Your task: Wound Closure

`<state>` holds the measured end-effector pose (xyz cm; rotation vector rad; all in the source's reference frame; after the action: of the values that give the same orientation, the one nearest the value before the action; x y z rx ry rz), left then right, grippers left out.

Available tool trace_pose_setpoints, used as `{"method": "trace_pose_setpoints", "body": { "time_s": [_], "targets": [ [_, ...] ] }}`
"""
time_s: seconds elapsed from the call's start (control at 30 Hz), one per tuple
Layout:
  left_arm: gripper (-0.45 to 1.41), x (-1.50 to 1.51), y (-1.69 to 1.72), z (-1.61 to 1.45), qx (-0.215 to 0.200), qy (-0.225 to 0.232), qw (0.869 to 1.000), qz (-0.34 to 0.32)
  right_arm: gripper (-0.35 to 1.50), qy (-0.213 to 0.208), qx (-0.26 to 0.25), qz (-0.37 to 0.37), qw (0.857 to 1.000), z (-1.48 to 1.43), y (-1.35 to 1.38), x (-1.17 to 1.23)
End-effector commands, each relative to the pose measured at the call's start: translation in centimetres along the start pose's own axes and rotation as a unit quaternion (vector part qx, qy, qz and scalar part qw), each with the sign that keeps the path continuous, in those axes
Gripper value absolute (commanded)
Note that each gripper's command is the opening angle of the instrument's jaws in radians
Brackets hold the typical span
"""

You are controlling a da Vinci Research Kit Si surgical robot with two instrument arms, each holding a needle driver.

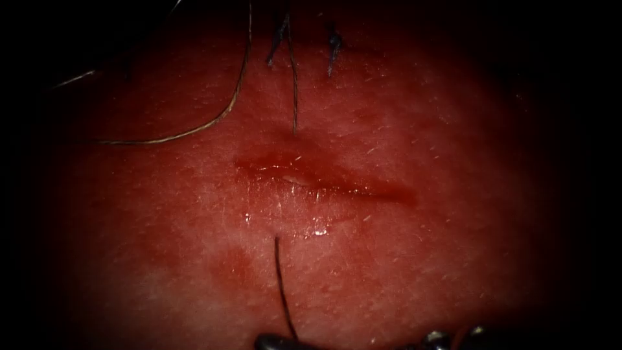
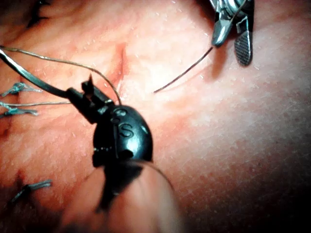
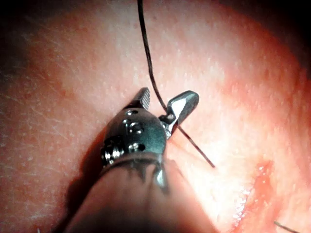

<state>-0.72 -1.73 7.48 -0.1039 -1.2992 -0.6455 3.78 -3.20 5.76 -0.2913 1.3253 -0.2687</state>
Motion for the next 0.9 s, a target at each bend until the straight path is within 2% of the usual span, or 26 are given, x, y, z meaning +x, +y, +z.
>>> {"method": "trace_pose_setpoints", "body": {
  "time_s": [0.03, 0.07, 0.1, 0.33, 0.6, 0.63, 0.67, 0.7, 0.73, 0.9],
  "targets": [
    [-0.35, 0.07, -0.05, 0.04, 0.0, 0.0, 1.0, 0.0, 1.16, -0.01, -0.005, 0.002, 1.0, 0.08, 0.02, -0.32],
    [-0.35, 0.07, -0.05, 0.04, 0.0, 0.0, 1.0, 0.0, 1.16, -0.01, -0.005, 0.002, 1.0, 0.08, 0.02, -0.32],
    [-0.35, 0.07, -0.05, 0.05, 0.0, 0.0, 1.0, 0.0, 1.18, -0.016, -0.013, 0.003, 1.0, 0.11, 0.07, -0.48],
    [-0.35, 0.09, -0.06, 0.06, 0.0, 0.001, 1.0, 0.001, 1.19, -0.027, -0.024, 0.005, 0.999, 0.28, 0.22, -0.84],
    [-0.33, 0.08, -0.06, 0.05, 0.001, 0.001, 1.0, 0.001, 1.23, -0.038, -0.031, 0.004, 0.999, 0.46, 0.25, -0.99],
    [-0.33, 0.08, -0.06, 0.05, 0.001, 0.001, 1.0, 0.001, 0.93, -0.038, -0.031, 0.006, 0.999, 0.47, 0.23, -1.01],
    [-0.33, 0.08, -0.06, 0.05, 0.001, 0.001, 1.0, 0.001, 0.49, -0.037, -0.03, 0.005, 0.999, 0.46, 0.21, -1.01],
    [-0.33, 0.08, -0.06, 0.05, 0.001, 0.001, 1.0, 0.001, 0.49, -0.037, -0.03, 0.005, 0.999, 0.46, 0.21, -1.01],
    [-0.33, 0.08, -0.06, 0.05, 0.001, 0.001, 1.0, 0.001, -0.35, -0.033, -0.028, 0.005, 0.999, 0.42, 0.19, -1.0],
    [-0.33, 0.08, -0.06, 0.05, 0.001, 0.001, 1.0, 0.001, -0.35, -0.019, -0.022, 0.003, 1.0, 0.32, 0.11, -0.89]
  ]
}}
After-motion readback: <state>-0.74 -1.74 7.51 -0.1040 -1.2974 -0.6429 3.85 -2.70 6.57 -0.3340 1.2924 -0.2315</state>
